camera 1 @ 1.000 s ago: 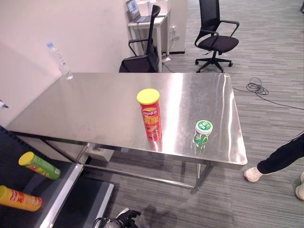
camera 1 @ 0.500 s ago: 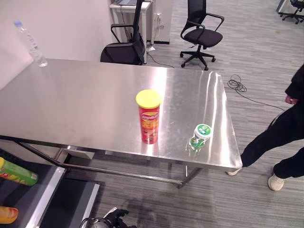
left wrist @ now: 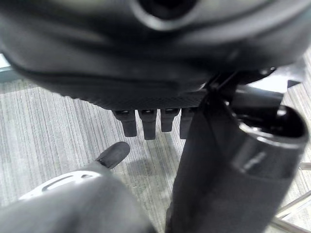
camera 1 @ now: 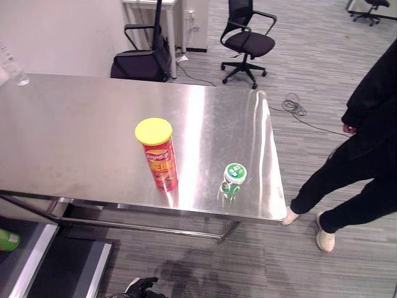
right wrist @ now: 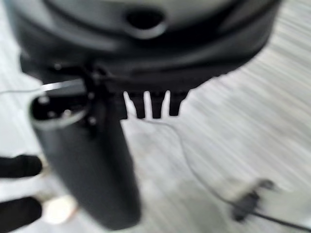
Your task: Put the goods on the table back onto the shelves and tidy them up.
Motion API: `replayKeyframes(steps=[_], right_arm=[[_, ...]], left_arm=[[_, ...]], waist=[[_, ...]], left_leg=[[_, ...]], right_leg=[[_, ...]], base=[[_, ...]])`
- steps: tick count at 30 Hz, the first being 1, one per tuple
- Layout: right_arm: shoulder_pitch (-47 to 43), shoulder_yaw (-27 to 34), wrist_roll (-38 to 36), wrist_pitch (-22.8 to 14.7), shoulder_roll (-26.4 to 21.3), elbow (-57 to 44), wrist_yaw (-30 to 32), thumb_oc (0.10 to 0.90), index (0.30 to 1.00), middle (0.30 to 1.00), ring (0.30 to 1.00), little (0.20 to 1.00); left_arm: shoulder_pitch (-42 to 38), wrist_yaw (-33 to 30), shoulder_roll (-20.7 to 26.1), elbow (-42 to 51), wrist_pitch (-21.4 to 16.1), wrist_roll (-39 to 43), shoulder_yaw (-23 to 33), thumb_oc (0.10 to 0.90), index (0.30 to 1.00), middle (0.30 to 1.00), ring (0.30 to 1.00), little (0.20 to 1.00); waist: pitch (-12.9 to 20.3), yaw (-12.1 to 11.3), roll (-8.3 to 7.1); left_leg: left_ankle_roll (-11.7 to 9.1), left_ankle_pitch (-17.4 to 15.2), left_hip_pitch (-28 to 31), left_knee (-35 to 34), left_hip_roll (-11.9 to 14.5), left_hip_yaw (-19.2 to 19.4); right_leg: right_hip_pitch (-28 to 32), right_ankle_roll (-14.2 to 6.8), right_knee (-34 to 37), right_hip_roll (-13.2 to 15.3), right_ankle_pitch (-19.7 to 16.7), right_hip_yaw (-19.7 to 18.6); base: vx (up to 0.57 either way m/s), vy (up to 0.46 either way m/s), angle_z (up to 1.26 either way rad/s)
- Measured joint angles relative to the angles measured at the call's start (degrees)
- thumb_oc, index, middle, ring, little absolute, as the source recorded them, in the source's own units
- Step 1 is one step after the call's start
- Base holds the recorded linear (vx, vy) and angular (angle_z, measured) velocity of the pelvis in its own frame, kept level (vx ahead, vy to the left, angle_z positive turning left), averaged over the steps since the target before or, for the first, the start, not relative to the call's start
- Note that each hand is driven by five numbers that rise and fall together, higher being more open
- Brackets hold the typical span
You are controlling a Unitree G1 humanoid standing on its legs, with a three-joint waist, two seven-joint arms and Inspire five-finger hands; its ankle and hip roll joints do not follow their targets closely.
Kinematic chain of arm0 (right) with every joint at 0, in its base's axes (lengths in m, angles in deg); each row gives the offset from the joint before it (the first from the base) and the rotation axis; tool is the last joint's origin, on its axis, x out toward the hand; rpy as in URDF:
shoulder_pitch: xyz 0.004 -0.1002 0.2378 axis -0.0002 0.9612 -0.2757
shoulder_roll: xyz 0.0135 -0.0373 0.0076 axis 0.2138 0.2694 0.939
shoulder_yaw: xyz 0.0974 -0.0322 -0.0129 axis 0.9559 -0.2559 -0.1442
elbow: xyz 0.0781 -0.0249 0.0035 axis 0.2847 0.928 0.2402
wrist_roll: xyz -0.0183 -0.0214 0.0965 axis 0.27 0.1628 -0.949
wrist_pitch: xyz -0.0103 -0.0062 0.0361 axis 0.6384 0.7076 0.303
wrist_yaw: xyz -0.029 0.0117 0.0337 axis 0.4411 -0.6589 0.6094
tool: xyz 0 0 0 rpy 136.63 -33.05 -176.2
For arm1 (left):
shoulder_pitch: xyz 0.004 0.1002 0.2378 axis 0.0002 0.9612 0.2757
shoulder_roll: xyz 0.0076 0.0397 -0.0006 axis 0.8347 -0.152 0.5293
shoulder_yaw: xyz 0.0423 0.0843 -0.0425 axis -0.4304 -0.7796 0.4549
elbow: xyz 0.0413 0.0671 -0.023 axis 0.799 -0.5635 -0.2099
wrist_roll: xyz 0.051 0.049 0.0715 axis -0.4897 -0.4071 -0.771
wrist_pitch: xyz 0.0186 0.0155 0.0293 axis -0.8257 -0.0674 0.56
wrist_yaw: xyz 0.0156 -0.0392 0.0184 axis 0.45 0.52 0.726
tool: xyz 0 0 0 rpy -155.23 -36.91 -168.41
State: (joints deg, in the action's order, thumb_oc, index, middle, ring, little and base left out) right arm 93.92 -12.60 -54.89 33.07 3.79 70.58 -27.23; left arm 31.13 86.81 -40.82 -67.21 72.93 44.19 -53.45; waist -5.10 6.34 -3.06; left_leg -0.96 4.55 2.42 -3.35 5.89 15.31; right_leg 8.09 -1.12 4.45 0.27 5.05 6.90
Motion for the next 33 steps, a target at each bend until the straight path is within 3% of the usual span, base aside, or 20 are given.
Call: replayKeyframes(steps=[1, 2, 3, 4, 7, 13, 19, 25, 29, 33], right_arm=[[6.96, 1.78, 3.48, -1.64, -0.45, -20.03, 0.07, 0.8, 0.9, 0.9, 0.9, 0.9], [8.29, 2.24, 4.9, -4.52, -1.16, -24.7, -0.28, 0.8, 0.9, 0.9, 0.9, 0.9], [8.23, 2.87, 7.14, -6.55, -3.78, -29.2, -0.27, 0.8, 0.9, 0.9, 0.9, 0.9], [7.58, 3.46, 9.12, -7.47, -7.18, -30.72, -0.26, 0.8, 0.9, 0.9, 0.9, 0.9], [7.48, 7.18, 11.81, -7.5, -11.43, -33.05, -0.37, 0.8, 0.9, 0.9, 0.9, 0.9], [8.67, 9.35, 13.73, -7.5, -11.07, -39.83, -1.87, 0.8, 0.9, 0.9, 0.9, 0.9], [10.28, 9.58, 16.86, -7.65, -13.02, -57.0, -5.89, 0.8, 0.9, 0.9, 0.9, 0.9], [1.38, 7.87, 21.35, -8.47, -22.94, -67.65, -6.87, 0.8, 0.9, 0.9, 0.9, 0.9], [-3.2, 7.07, 21.37, -10.81, -23.88, -71.4, -7.13, 0.8, 0.9, 0.9, 0.9, 0.9], [-9.83, 0.85, 21.35, -11.52, -24.01, -71.31, -7.3, 0.8, 0.9, 0.9, 0.9, 0.9]], left_arm=[[1.8, -0.05, -0.54, 1.35, -0.06, -1.2, 1.83, 0.8, 0.9, 0.9, 0.9, 0.9], [2.29, -0.09, -0.61, 1.34, -0.12, -1.86, 2.53, 0.8, 0.9, 0.9, 0.9, 0.9], [2.15, -0.27, -0.48, 1.3, -0.08, -2.58, 2.63, 0.8, 0.9, 0.9, 0.9, 0.9], [1.8, -0.41, -0.44, 1.09, -0.11, -3.28, 2.64, 0.8, 0.9, 0.9, 0.9, 0.9], [1.31, -0.16, -1.3, 1.53, -0.2, -4.45, 2.57, 0.8, 0.9, 0.9, 0.9, 0.9], [1.59, -0.06, -1.56, 1.3, -0.04, -4.42, 4.9, 0.8, 0.9, 0.9, 0.9, 0.9], [2.53, 0.01, -2.09, 1.85, -0.06, -4.39, 4.9, 0.8, 0.9, 0.9, 0.9, 0.9], [2.11, 0.05, -2.17, 3.95, -0.11, -6.52, 2.31, 0.8, 0.9, 0.9, 0.9, 0.9], [1.49, 0.01, -2.15, 4.39, -0.19, -6.5, 2.3, 0.8, 0.9, 0.9, 0.9, 0.9], [1.5, 0.01, -1.71, 5.15, -0.21, -6.43, 2.07, 0.8, 0.9, 0.9, 0.9, 0.9]], waist=[[-0.34, 2.07, 0.73], [-0.39, 2.47, 1.09], [-0.31, 3.12, 0.52], [-0.39, 3.26, 0.4], [-0.38, 4.14, 1.45], [-1.15, 4.43, 1.59], [-1.27, 4.57, 2.35], [-0.92, 2.35, 2.91], [-0.77, -0.1, 3.06], [-0.8, -2.25, 2.86]], left_leg=[[0.01, -0.01, 0.81, -0.12, -0.1, 0.97], [0.01, -0.02, 1.06, 0.15, -0.14, 1.47], [-0.21, -0.2, 1.54, 0.86, 0.03, 1.84], [-0.28, -0.25, 1.36, 0.83, 0.15, 1.97], [-0.35, -0.16, 1.67, -1.3, 0.25, 3.24], [-0.46, -0.09, 1.7, -1.7, -0.55, 3.11], [-0.44, -0.1, 2.6, -1.72, -1.67, 3.1], [-0.45, -0.11, 1.97, -1.73, -1.78, 1.42], [-0.45, -0.1, 1.4, -1.72, -1.88, -0.25], [-0.45, -0.1, 0.93, -1.71, -2.32, -0.98]], right_leg=[[0.34, -0.42, 0.08, 0.23, -0.28, -1.15], [0.72, -0.41, 0.0, 0.36, -0.35, -1.66], [0.68, -0.48, -0.02, 0.56, -0.47, -3.0], [0.47, -0.48, -0.03, 0.53, -0.47, -4.04], [-0.67, -0.47, 0.07, -0.14, -0.46, -4.15], [-0.58, 0.11, 0.57, 0.74, -0.85, -4.06], [0.26, 0.09, 0.73, 1.91, -0.86, -4.15], [0.5, -0.02, 0.75, 1.87, -0.94, -2.42], [0.9, -0.02, 0.75, 1.75, -0.93, -0.59], [1.15, -0.02, 0.76, 1.98, -0.93, 0.74]], base=[[-0.04, 0.01, -0.5], [-0.05, 0.005, -0.66], [-0.05, -0.001, -0.64], [-0.04, -0.004, -0.53], [-0.02, 0.0, -0.05], [-0.01, 0.0, 0.01], [0.0, -0.004, -0.02], [-0.01, -0.012, 0.14], [-0.01, -0.004, 0.3], [-0.02, 0.0, 0.2]])
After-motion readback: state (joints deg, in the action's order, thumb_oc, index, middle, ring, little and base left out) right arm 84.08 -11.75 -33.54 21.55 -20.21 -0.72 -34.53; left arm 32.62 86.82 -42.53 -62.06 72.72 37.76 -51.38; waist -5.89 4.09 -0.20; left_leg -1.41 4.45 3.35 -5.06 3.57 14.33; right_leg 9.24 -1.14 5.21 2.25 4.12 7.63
